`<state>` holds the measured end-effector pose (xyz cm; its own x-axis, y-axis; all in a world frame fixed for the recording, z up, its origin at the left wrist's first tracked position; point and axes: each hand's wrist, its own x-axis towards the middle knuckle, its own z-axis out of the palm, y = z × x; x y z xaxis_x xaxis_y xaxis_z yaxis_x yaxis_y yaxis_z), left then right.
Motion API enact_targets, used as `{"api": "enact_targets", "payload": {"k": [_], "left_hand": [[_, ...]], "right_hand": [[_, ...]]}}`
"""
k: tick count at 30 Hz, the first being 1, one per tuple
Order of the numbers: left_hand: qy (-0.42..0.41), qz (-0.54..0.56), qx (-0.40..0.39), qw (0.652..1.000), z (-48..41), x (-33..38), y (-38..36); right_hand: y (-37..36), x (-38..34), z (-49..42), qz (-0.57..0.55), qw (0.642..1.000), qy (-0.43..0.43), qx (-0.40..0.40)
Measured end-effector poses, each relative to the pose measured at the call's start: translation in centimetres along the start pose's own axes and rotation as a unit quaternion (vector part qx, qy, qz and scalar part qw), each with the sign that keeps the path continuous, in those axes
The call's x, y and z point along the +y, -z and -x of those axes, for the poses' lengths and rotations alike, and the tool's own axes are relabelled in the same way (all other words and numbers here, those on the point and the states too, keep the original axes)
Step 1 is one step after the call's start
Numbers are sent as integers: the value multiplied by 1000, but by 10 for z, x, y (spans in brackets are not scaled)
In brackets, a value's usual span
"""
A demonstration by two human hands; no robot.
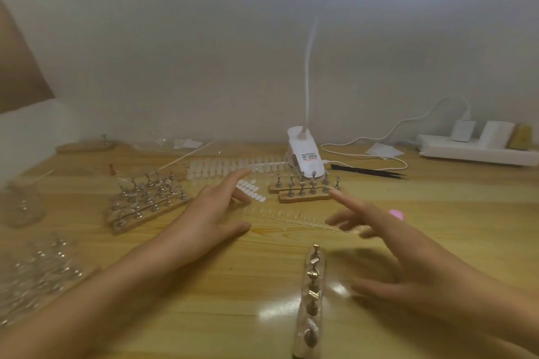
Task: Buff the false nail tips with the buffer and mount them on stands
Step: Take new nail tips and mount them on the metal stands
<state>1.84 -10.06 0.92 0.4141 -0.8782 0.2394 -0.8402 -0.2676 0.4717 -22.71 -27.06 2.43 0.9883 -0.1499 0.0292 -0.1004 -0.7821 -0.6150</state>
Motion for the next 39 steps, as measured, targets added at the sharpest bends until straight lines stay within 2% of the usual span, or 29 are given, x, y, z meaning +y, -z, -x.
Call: {"api": "enact_targets", "payload": {"k": [1,5,8,17,22,24,26,28,31,33,36,39], "left_hand": [[-1,4,2,1000,-1,1,0],[1,23,14,1000,-3,2,-2],[-9,47,29,998,-1,2,-4],[-9,80,32,996,-2,3,-5],[-22,87,21,996,-6,11,-8],[-22,96,20,995,-7,15,-11],[-27,97,25,995,-8,18,-14],[-29,92,28,995,-8,20,-16],[-9,109,7,994,-13,23,-19],[6,126,-4,992,-18,25,-20],[9,128,-11,992,-25,31,-23],[3,144,2,990,-27,31,-25]], "right_hand": [[-1,0,-7,30,999,32,5],[-3,-12,-10,-9,999,40,-23],[-2,-6,-11,-29,997,75,-3],[16,16,24,39,996,24,80],[24,18,29,-7,999,38,33],[19,17,29,-35,997,36,61],[11,11,34,-52,991,27,123],[3,3,43,-76,984,-7,158],[-9,-9,42,0,990,-73,123],[-17,-18,33,-34,988,-115,102],[-33,-29,18,-10,996,-37,80],[-38,-39,9,-1,997,-55,52]]}}
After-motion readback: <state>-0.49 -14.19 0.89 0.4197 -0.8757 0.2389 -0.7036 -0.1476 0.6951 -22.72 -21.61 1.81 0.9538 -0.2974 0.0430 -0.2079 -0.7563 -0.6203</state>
